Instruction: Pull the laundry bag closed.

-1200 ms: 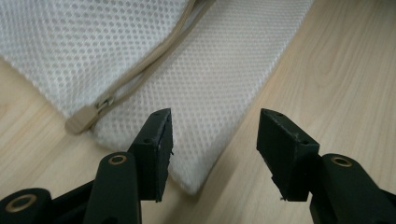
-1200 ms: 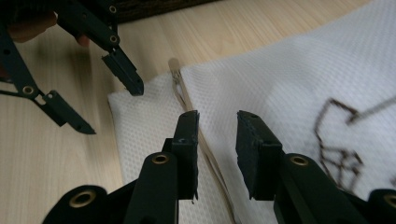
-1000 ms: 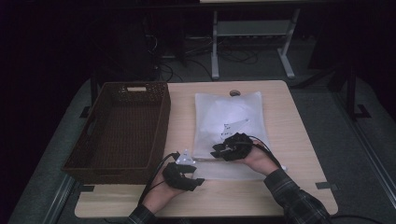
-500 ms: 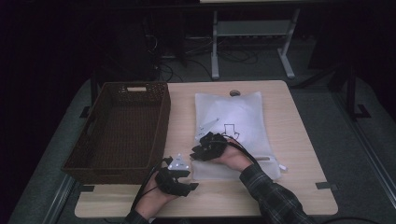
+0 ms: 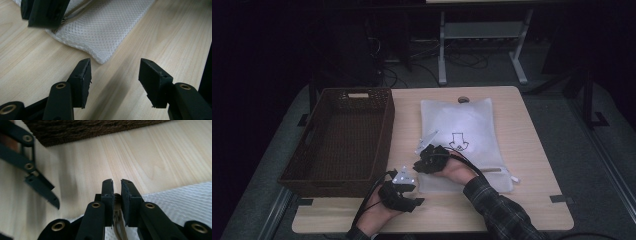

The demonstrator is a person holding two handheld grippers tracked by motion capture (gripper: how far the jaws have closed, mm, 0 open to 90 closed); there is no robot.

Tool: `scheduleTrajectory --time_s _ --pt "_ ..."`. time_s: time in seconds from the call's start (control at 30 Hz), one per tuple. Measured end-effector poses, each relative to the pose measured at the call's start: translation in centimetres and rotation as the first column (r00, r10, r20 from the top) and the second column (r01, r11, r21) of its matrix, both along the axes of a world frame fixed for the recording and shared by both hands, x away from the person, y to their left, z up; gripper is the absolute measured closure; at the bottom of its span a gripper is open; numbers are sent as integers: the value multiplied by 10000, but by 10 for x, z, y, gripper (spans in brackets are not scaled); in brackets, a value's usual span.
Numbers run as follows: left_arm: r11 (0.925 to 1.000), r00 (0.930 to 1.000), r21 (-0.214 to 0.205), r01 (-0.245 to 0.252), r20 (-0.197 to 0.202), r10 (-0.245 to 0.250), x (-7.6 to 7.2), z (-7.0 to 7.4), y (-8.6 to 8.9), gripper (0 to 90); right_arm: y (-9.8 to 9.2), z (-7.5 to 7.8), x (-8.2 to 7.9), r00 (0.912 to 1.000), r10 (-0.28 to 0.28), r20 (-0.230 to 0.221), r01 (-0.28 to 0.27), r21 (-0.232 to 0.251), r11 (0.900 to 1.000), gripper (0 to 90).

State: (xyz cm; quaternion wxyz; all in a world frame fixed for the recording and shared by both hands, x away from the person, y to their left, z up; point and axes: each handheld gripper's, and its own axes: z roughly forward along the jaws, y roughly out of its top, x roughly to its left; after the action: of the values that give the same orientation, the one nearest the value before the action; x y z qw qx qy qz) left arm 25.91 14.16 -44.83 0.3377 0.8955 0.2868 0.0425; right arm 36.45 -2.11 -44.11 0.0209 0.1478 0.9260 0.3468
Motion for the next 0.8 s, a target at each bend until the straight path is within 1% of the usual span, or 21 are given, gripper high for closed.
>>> scheduleTrajectory --time_s 0.2,0.23,0.33,0.4,0.47,0.53,0.57,0.63,0.67,0.7,0.73,0.8 --pt "10000 10000 29 16 -6 -16 0 -1 -1 433 -22 8 -5 9998 -185 83 184 109 9998 792" --pt "10000 10000 36 13 -28 -13 0 -1 -1 432 -26 8 -5 9997 -216 103 215 136 9997 778" --pt "10000 10000 46 28 -53 -28 0 -2 -1 432 -39 11 -6 9993 -365 41 364 274 9990 678" --pt "10000 10000 64 39 -50 -39 1 -2 -1 432 -48 14 -5 9991 -413 81 410 275 9988 638" --pt "10000 10000 40 27 -55 -26 0 -2 -2 432 -55 16 -5 9989 -435 201 432 167 9989 608" --pt "10000 10000 29 27 -50 -27 0 -2 -2 432 -61 15 -4 9984 -517 209 516 45 9987 577" --pt "10000 10000 52 37 -44 -37 0 -2 -2 432 -64 14 -3 9984 -499 273 499 -15 9988 565" --pt "9999 10000 82 64 -52 -63 1 -2 -2 432 -67 8 -3 9985 -513 201 519 -305 9982 547" --pt "9999 10000 82 64 -52 -63 1 -2 -2 432 -67 8 -3 9985 -513 201 519 -305 9982 547" --pt "9999 10000 75 68 -57 -68 1 -2 -2 432 -68 5 -2 9987 -451 239 460 -414 9981 540" --pt "9999 10000 87 63 -65 -63 1 -3 -2 432 -70 -3 -2 9992 -314 234 330 -737 9967 517" --pt "9999 10000 85 60 -73 -60 1 -3 -2 433 -70 -8 -2 9993 -236 278 262 -964 9950 502"
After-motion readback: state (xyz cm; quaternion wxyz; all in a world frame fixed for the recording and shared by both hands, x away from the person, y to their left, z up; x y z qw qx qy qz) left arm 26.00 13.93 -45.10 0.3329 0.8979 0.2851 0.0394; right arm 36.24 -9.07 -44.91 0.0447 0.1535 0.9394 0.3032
